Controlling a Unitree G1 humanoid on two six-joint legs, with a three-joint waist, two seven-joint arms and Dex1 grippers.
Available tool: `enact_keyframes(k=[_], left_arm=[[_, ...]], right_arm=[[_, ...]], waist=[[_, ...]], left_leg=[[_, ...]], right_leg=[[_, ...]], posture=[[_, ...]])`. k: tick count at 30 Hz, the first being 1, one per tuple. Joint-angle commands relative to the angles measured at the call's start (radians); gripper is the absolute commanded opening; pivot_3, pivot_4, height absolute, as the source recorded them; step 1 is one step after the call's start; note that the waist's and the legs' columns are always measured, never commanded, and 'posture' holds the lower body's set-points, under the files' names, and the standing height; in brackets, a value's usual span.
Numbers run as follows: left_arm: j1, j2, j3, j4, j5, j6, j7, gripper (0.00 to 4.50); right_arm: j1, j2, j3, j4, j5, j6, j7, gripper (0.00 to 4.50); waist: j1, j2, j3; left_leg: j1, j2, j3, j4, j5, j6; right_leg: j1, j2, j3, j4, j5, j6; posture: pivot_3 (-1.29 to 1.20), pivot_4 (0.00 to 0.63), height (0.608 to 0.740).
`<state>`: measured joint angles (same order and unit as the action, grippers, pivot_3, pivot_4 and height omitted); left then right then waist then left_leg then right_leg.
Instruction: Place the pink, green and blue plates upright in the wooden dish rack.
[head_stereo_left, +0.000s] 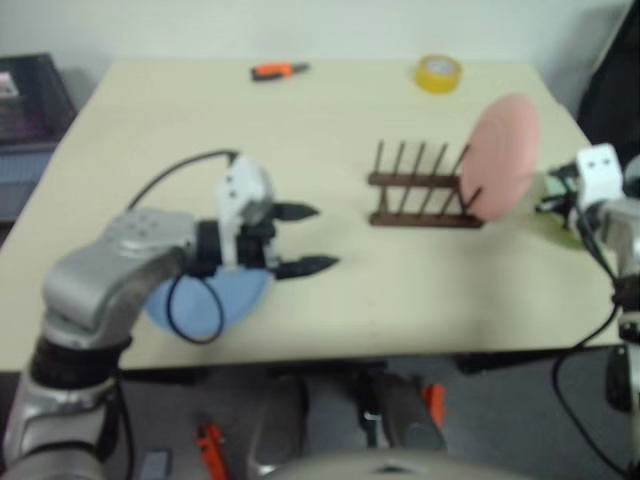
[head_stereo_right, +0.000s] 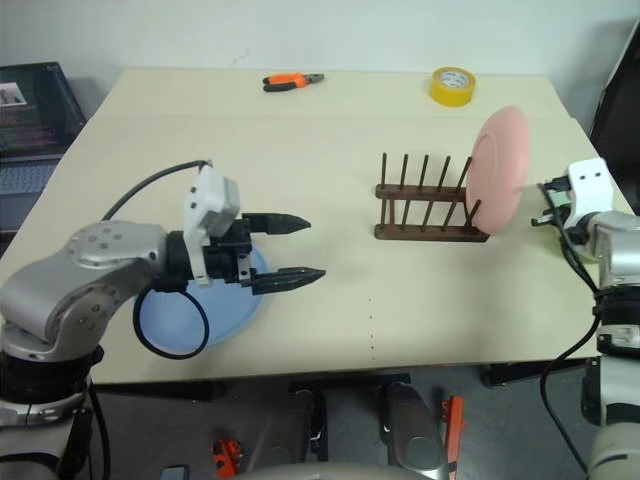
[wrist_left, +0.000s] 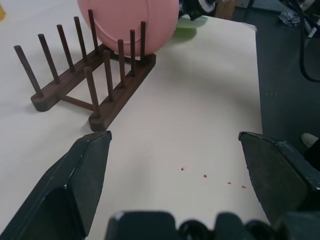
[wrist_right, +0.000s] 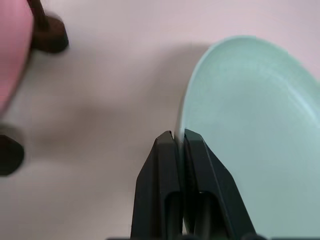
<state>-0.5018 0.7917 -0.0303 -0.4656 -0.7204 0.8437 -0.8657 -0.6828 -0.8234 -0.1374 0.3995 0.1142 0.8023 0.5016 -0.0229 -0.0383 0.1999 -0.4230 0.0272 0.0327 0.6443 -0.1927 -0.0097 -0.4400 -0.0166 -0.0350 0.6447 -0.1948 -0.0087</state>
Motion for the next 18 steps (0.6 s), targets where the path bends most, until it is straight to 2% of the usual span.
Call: enact_keyframes(k=[1,8,13,18], left_arm=[[-0.041,-0.002,0.04,0.023,0.008,-0.036,-0.011,4.5],[-0.079,-0.031,0.039,0.053,0.004,-0.051,-0.011,4.5],[-0.087,-0.036,0.052,0.069,0.008,-0.059,-0.017,4.5],[-0.069,-0.034,0.073,0.056,0.0,-0.055,-0.011,4.5]], right_arm=[[-0.037,-0.08,-0.061,-0.127,0.002,0.043,-0.007,0.01],[-0.121,-0.141,-0.083,-0.196,-0.005,0.072,-0.032,0.01],[-0.372,-0.139,-0.071,-0.213,0.035,0.04,-0.001,0.01],[-0.519,-0.066,-0.07,-0.259,0.119,0.068,0.038,0.01]], waist=[[0.001,0.0,0.0],[-0.002,0.0,0.0],[-0.009,0.005,0.003],[-0.006,0.005,0.003]], left_leg=[[0.0,0.0,0.0,0.0,0.0,0.0],[0.0,0.0,0.0,0.0,0.0,0.0],[0.0,0.0,0.002,0.0,0.0,0.0],[-0.001,0.0,0.001,-0.003,0.0,0.0]], right_leg=[[0.0,0.0,0.0,0.0,0.0,0.0],[0.0,0.0,0.0,0.0,-0.001,-0.002],[-0.002,0.0,0.002,0.0,-0.001,-0.002],[-0.002,0.001,-0.001,-0.001,-0.001,-0.002]], posture=[[0.0,0.15,0.74],[0.0,0.15,0.74],[0.0,0.15,0.74],[0.0,0.15,0.74]])
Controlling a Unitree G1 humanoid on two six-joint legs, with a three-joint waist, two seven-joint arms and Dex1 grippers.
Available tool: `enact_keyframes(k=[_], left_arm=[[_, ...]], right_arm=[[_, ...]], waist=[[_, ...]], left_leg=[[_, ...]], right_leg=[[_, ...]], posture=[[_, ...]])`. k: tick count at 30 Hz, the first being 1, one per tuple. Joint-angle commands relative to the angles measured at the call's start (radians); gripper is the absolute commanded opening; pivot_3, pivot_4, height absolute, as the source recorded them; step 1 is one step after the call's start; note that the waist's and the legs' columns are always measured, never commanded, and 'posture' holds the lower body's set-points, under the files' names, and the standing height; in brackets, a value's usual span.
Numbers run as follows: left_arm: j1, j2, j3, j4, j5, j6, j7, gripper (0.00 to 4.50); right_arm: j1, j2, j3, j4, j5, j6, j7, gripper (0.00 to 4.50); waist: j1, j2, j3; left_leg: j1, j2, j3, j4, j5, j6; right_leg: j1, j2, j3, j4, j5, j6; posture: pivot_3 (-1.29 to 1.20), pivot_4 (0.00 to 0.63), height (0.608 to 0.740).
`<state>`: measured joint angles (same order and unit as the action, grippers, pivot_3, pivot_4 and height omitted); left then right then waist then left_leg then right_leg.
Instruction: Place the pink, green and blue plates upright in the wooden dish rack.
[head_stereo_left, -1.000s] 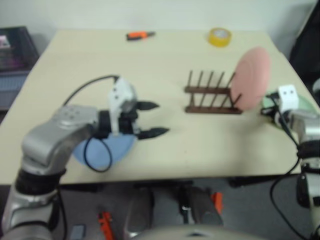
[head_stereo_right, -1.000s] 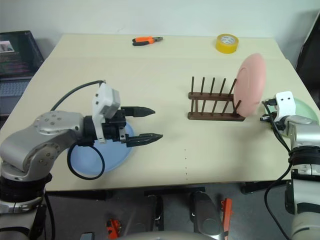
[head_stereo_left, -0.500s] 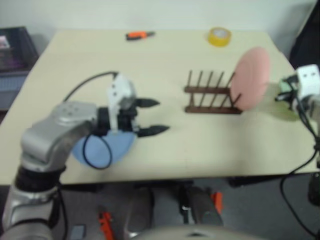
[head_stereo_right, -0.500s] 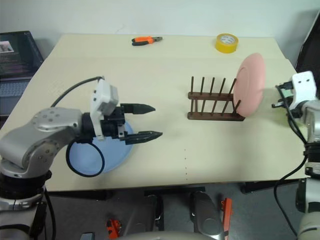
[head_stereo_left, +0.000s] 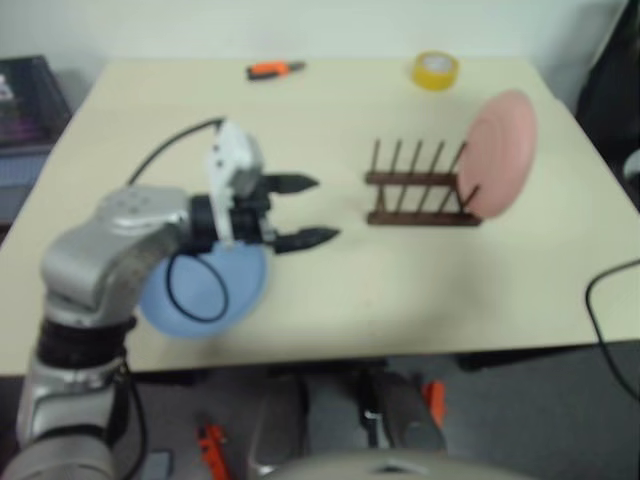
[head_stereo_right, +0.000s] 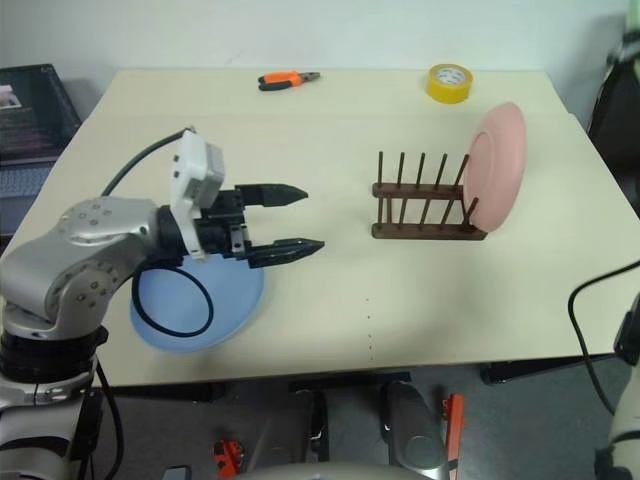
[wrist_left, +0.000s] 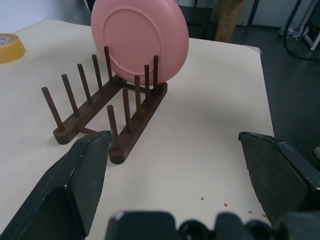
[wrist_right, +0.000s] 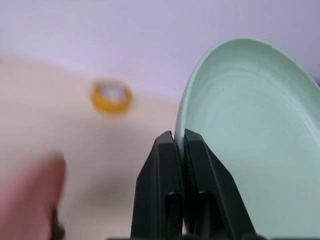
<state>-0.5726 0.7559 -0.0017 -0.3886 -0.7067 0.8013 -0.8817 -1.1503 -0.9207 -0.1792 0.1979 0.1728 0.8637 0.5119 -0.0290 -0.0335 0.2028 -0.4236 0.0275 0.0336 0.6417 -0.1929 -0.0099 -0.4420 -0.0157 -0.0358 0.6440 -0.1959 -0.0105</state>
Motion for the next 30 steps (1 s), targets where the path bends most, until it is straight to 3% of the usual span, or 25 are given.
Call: enact_keyframes(k=[1,10,16,24,30], left_arm=[[0.006,0.004,0.049,-0.025,-0.016,-0.011,0.004,4.5],[0.06,0.029,0.094,-0.066,-0.038,0.014,0.003,4.5],[0.072,0.03,0.109,-0.09,-0.058,0.037,0.026,4.5],[0.098,0.043,0.122,-0.117,-0.079,0.06,0.044,4.5],[0.097,0.048,0.121,-0.119,-0.087,0.066,0.052,4.5]], right_arm=[[-0.065,0.058,-0.037,-0.078,0.095,0.031,0.039,0.01],[-0.079,0.353,-0.301,-0.239,0.532,0.216,0.028,0.01],[-0.09,0.494,-0.507,-0.148,0.746,0.306,-0.199,0.01],[0.01,0.602,-0.647,-0.112,0.952,0.323,-0.458,0.01],[0.085,0.628,-0.632,-0.124,1.067,0.316,-0.565,0.01]], waist=[[0.001,0.0,0.0],[0.004,0.0,0.0],[0.013,0.0,0.0],[0.013,0.0,0.0],[0.011,0.0,0.0]], left_leg=[[0.0,0.0,0.0,0.0,0.0,0.0],[-0.001,0.002,-0.001,0.001,0.0,0.0],[-0.002,0.001,-0.002,0.003,0.0,0.0],[-0.002,0.001,-0.001,0.002,0.0,0.001],[-0.002,0.001,-0.001,0.002,0.0,0.001]], right_leg=[[0.0,0.0,0.0,0.0,0.0,0.0],[0.0,0.0,0.0,0.002,0.001,0.001],[0.0,-0.002,0.0,0.001,0.002,0.003],[0.0,-0.002,0.0,0.001,0.002,0.003],[0.0,-0.001,0.0,0.001,0.002,0.003]], posture=[[0.0,0.15,0.74],[0.0,0.15,0.74],[0.0,0.15,0.74],[0.0,0.15,0.74],[0.0,0.15,0.74]])
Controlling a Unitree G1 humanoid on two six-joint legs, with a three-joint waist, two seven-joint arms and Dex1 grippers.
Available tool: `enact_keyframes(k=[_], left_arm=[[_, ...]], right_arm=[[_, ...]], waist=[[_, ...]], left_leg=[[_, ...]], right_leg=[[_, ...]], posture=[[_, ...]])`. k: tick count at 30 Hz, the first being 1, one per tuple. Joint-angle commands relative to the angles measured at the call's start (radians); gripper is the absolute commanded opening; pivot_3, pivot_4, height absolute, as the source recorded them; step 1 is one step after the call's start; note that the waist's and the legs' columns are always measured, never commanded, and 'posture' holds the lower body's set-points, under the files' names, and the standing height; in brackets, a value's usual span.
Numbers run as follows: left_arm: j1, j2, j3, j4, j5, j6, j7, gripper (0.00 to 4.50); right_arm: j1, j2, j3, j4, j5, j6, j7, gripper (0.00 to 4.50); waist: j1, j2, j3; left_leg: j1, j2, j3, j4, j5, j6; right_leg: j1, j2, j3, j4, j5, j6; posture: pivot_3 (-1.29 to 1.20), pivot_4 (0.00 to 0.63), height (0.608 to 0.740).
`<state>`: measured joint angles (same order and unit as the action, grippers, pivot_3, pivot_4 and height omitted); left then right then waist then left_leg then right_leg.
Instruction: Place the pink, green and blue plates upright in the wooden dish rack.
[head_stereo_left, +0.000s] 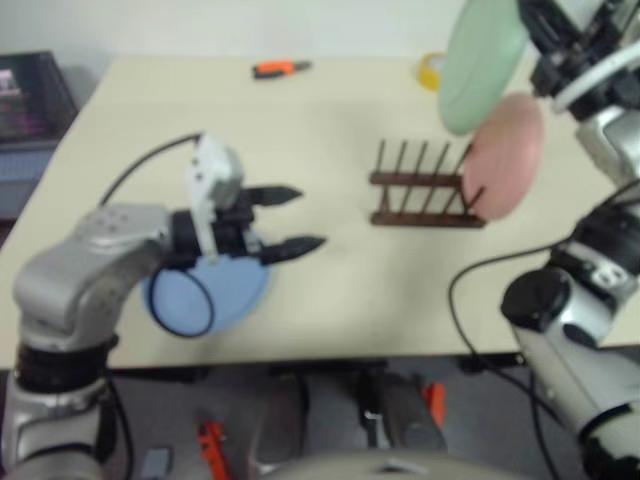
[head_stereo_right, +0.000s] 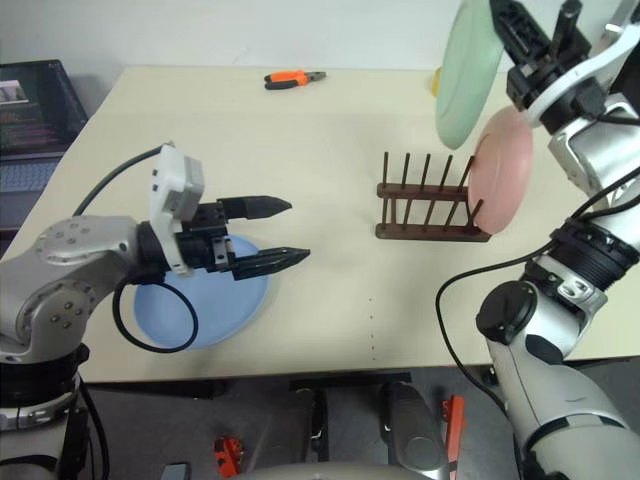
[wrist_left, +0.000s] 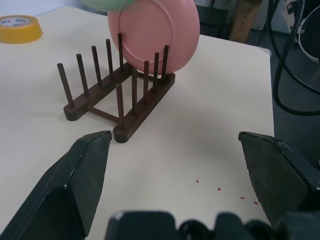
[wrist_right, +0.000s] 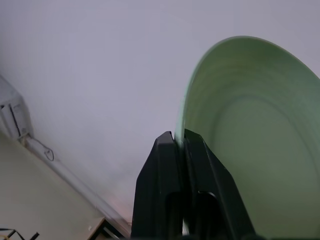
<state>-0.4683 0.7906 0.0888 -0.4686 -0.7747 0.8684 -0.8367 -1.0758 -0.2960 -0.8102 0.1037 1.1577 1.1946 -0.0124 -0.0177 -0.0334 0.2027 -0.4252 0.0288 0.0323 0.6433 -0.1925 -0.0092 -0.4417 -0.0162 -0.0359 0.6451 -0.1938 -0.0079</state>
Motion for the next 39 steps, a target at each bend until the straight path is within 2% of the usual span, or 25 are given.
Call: enact_keyframes(k=[1,15,35,39], left_arm=[[-0.006,0.015,0.028,-0.04,-0.019,0.001,0.007,4.5],[0.005,0.018,0.028,-0.053,-0.032,0.013,0.02,4.5],[-0.005,0.022,0.015,-0.045,-0.025,0.009,0.007,4.5],[-0.005,0.024,0.016,-0.047,-0.026,0.01,0.006,4.5]], right_arm=[[0.025,0.002,0.009,-0.032,0.091,-0.016,-0.05,0.01],[0.164,-0.057,0.121,-0.083,0.205,-0.054,-0.103,0.01],[0.275,-0.139,0.196,-0.067,0.313,-0.135,-0.107,0.01],[0.284,-0.151,0.213,-0.07,0.309,-0.152,-0.093,1.04]], waist=[[0.0,0.0,0.0],[0.0,0.0,0.0],[-0.001,0.0,0.0],[-0.001,0.0,0.0]], left_leg=[[0.0,0.0,0.0,0.0,0.0,0.0],[0.0,0.0,0.0,0.0,0.0,0.0],[0.0,0.0,-0.001,0.0,0.0,0.0],[-0.001,0.0,-0.001,0.0,0.0,0.0]], right_leg=[[0.0,0.0,0.0,0.0,0.0,0.0],[0.0,0.0,0.0,-0.001,0.0,0.0],[0.0,0.0,0.0,-0.002,0.0,0.0],[0.0,0.0,0.0,-0.002,0.0,0.0]], posture=[[0.0,0.15,0.74],[0.0,0.15,0.74],[0.0,0.15,0.74],[0.0,0.15,0.74]])
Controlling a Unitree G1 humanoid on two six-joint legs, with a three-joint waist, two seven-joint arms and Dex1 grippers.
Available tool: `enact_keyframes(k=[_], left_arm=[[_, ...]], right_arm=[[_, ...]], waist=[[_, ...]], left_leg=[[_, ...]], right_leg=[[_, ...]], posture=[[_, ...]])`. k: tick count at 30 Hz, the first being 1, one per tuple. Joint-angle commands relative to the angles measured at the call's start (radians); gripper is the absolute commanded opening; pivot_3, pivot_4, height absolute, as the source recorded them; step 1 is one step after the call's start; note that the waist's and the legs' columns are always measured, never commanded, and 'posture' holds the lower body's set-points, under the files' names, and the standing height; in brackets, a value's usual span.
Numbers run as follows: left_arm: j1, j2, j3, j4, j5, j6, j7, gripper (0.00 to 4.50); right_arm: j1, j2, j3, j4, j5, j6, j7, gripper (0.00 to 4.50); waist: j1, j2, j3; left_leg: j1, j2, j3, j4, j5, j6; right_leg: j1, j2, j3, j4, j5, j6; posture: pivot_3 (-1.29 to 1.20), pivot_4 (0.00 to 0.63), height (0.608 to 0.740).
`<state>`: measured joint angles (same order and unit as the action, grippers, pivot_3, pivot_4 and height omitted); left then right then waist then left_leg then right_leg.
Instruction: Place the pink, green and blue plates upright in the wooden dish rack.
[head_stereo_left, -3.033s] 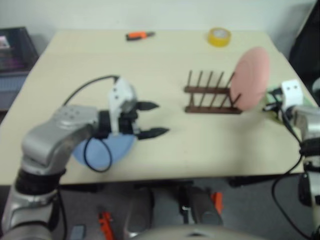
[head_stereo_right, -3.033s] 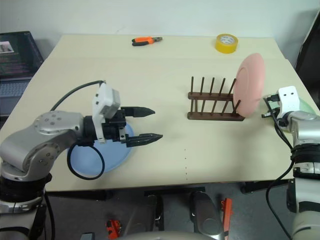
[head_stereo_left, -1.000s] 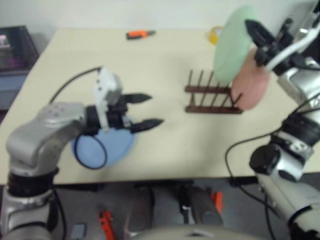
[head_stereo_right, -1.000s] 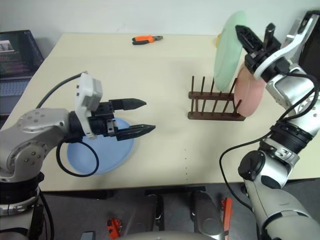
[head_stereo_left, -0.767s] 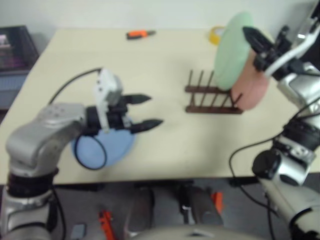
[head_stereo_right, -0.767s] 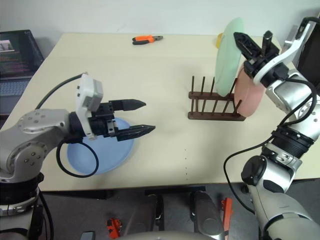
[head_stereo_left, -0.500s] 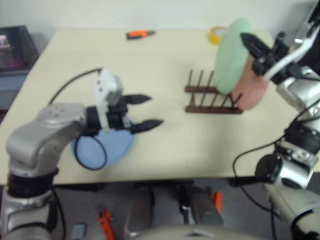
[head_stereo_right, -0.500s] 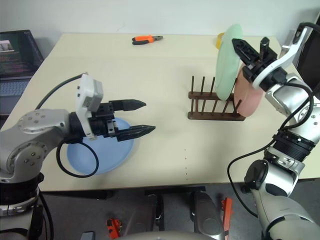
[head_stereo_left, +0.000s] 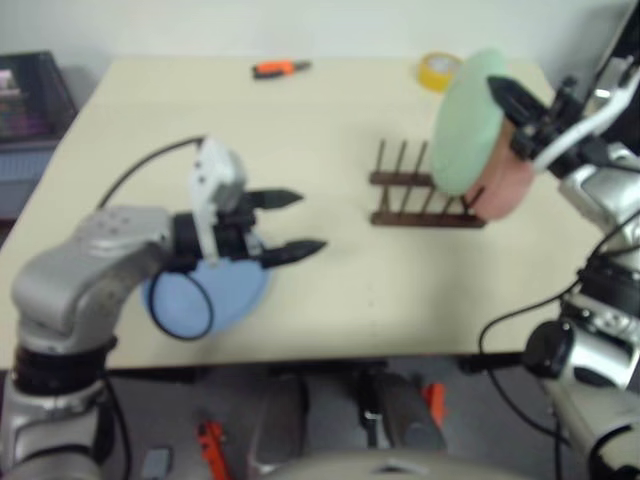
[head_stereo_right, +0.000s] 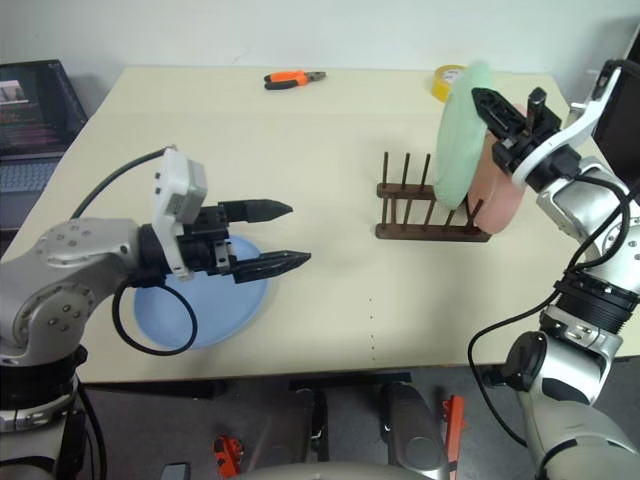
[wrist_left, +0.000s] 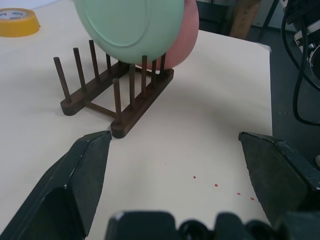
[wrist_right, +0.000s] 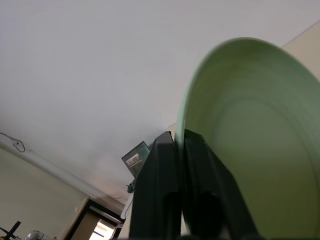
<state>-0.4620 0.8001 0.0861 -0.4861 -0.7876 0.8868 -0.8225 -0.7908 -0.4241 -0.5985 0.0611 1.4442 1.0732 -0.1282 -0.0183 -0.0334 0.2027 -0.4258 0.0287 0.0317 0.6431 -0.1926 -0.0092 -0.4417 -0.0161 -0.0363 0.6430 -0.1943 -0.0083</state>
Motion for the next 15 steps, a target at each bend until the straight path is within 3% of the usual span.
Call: enact_keyframes(k=[1,8,15], left_arm=[[-0.011,0.016,0.019,-0.03,-0.013,-0.009,-0.008,4.5],[-0.005,0.023,0.026,-0.033,-0.015,-0.005,-0.006,4.5],[0.019,0.084,0.111,0.001,0.009,-0.014,0.015,4.5]], right_arm=[[0.0,-0.026,0.004,-0.028,0.02,-0.035,0.029,1.39],[-0.011,-0.047,0.03,-0.014,-0.041,-0.099,0.044,3.82],[-0.095,-0.132,0.103,-0.049,-0.103,-0.098,0.177,3.82]], waist=[[0.0,0.0,0.0],[0.0,0.0,0.0],[-0.005,0.001,0.0]], left_leg=[[0.0,0.0,0.0,0.0,0.0,0.0],[0.0,0.0,0.0,0.0,0.0,0.0],[0.0,0.0,-0.001,-0.001,0.0,0.0]], right_leg=[[0.0,0.0,0.0,0.0,0.0,0.0],[0.0,0.0,0.0,0.0,-0.001,-0.002],[-0.001,0.0,0.001,0.0,-0.001,-0.002]], posture=[[0.0,0.15,0.74],[0.0,0.15,0.74],[0.0,0.15,0.74]])
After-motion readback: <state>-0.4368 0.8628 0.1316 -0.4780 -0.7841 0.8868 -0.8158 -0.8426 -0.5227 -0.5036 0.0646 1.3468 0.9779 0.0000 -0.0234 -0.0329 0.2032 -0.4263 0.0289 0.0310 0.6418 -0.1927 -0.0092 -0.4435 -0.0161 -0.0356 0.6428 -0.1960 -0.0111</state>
